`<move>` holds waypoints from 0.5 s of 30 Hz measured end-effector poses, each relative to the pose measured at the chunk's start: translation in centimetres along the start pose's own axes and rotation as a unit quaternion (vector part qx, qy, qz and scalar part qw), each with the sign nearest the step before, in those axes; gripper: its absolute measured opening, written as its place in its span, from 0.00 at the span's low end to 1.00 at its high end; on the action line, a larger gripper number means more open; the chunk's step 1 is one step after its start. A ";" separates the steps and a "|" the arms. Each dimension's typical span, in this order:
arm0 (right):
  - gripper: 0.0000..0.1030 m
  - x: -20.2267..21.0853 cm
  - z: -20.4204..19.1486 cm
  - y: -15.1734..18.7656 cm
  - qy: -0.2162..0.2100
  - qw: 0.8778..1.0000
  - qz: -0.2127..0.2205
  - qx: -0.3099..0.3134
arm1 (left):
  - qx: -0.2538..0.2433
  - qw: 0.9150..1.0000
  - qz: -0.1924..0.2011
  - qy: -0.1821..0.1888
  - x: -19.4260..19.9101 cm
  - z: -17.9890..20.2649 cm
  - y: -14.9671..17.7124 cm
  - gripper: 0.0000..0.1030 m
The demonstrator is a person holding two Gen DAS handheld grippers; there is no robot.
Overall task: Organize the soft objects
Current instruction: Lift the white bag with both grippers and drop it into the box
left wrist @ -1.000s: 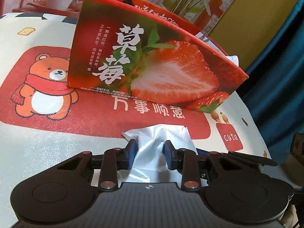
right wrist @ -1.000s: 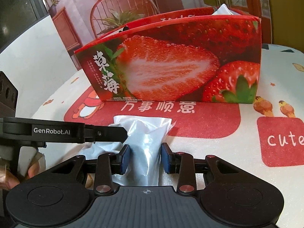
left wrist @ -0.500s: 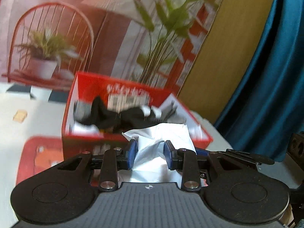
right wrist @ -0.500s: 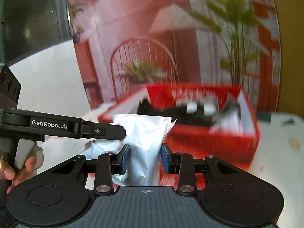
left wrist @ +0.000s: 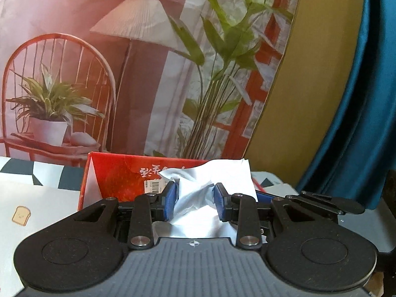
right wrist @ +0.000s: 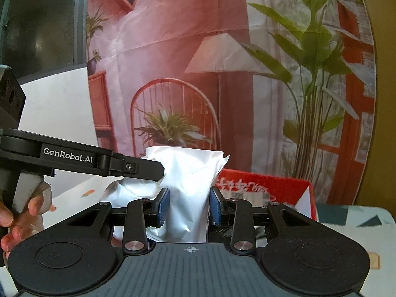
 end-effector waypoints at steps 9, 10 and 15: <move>0.39 -2.8 2.3 2.9 0.028 0.997 -0.071 -0.005 | -0.026 0.998 -0.047 -0.030 -2.8 -0.9 2.0 0.63; 0.40 -2.7 2.5 3.1 0.042 0.996 -0.080 -0.010 | -0.029 0.998 -0.047 -0.036 -2.6 -1.1 2.0 0.76; 0.74 -1.0 3.9 2.4 0.077 0.993 -0.079 -0.048 | -0.056 0.995 -0.013 -0.079 0.3 -0.9 0.9 1.00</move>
Point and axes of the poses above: each gripper's, at about its wrist camera, not at the fingertips, and x roughly against the way its jaws point, z to its right, y to its underside, the point moved 1 cm from there along -x, roughly the way its jaws point, and after that the axes turned 5 degrees about z, right-handed, at the moved point
